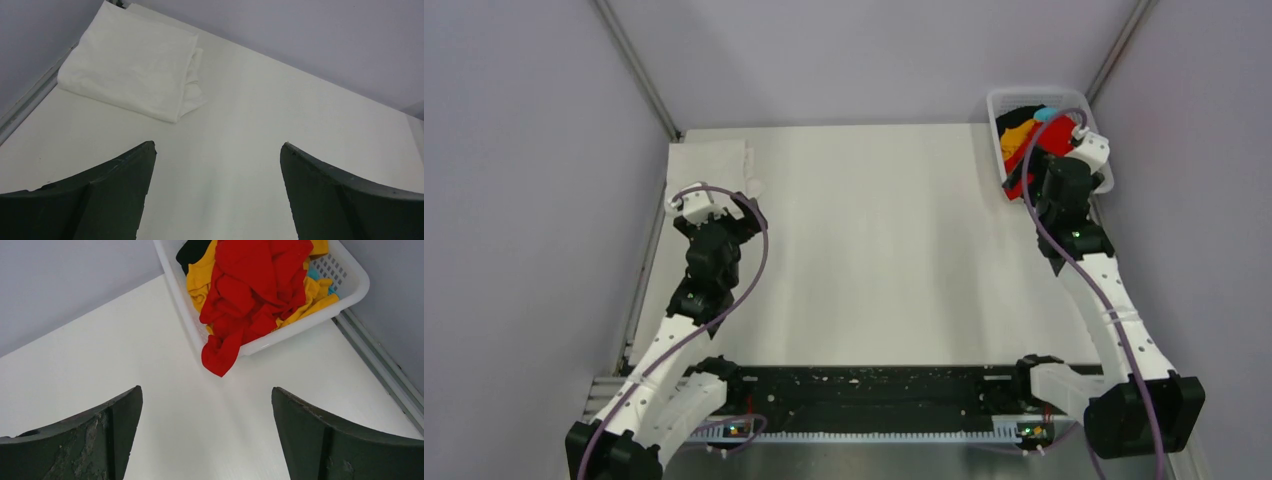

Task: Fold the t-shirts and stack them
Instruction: Grab crumpled tshirt from bin with the right arm

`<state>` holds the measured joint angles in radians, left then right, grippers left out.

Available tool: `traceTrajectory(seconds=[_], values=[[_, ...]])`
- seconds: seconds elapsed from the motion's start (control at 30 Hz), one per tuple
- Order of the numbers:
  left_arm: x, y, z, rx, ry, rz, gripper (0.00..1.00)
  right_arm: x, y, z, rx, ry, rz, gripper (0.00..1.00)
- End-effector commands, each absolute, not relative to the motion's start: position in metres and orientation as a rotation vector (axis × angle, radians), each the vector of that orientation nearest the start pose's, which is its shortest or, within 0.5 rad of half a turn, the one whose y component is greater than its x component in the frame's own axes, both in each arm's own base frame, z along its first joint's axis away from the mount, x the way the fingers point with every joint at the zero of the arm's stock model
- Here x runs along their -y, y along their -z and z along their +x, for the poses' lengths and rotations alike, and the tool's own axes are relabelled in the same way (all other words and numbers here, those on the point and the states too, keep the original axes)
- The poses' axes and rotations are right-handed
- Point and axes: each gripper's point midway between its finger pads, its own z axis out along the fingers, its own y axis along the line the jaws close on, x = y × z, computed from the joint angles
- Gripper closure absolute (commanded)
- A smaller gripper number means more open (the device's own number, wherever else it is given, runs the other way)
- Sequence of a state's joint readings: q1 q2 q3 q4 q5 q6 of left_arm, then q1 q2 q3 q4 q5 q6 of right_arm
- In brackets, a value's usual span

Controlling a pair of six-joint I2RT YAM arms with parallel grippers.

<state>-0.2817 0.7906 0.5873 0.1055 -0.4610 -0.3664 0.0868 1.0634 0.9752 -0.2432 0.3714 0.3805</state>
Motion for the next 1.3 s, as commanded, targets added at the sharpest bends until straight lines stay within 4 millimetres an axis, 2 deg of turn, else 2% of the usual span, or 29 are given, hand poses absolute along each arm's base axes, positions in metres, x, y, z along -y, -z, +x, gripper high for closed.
traceTrajectory(seconds=[0.0,0.2,0.37,0.57,0.73,0.9,1.0,1.07,1.1,1.13,1.17,1.2,1.27], values=[[0.025,-0.268,0.326,-1.555,0.131,-0.443,0.01,0.020,-0.282,0.368,-1.761,0.051,0.462,0.01],[0.025,-0.262,0.325,-1.572,0.126,-0.441,0.01,0.048,-0.284,0.370,-1.815,0.267,0.496,0.01],[0.027,-0.258,0.326,-1.583,0.133,-0.441,0.01,0.059,-0.293,0.400,-1.836,0.308,0.520,0.01],[0.030,-0.252,0.330,-1.594,0.143,-0.435,0.01,0.088,-0.267,0.459,-1.958,0.363,0.520,0.01],[0.034,-0.251,0.335,-1.613,0.149,-0.421,0.01,0.103,-0.231,0.497,-2.080,0.305,0.483,0.02],[0.039,-0.246,0.340,-1.637,0.162,-0.414,0.01,0.115,-0.192,0.530,-2.172,0.242,0.462,0.13],[0.040,-0.243,0.342,-1.646,0.164,-0.415,0.01,0.120,-0.177,0.546,-2.194,0.263,0.432,0.18],[0.041,-0.240,0.343,-1.654,0.165,-0.414,0.01,0.129,-0.163,0.553,-2.216,0.315,0.438,0.26],[0.041,-0.239,0.344,-1.655,0.164,-0.416,0.01,0.132,-0.162,0.556,-2.219,0.333,0.444,0.41],[0.042,-0.240,0.345,-1.656,0.167,-0.413,0.01,0.134,-0.163,0.557,-2.220,0.347,0.452,0.59],[0.043,-0.239,0.346,-1.659,0.169,-0.412,0.01,0.135,-0.167,0.558,-2.213,0.349,0.462,0.76],[0.044,-0.240,0.347,-1.660,0.173,-0.410,0.01,0.135,-0.176,0.559,-2.198,0.345,0.463,0.86],[0.045,-0.240,0.347,-1.659,0.179,-0.406,0.01,0.132,-0.200,0.559,-2.155,0.322,0.455,0.96]])
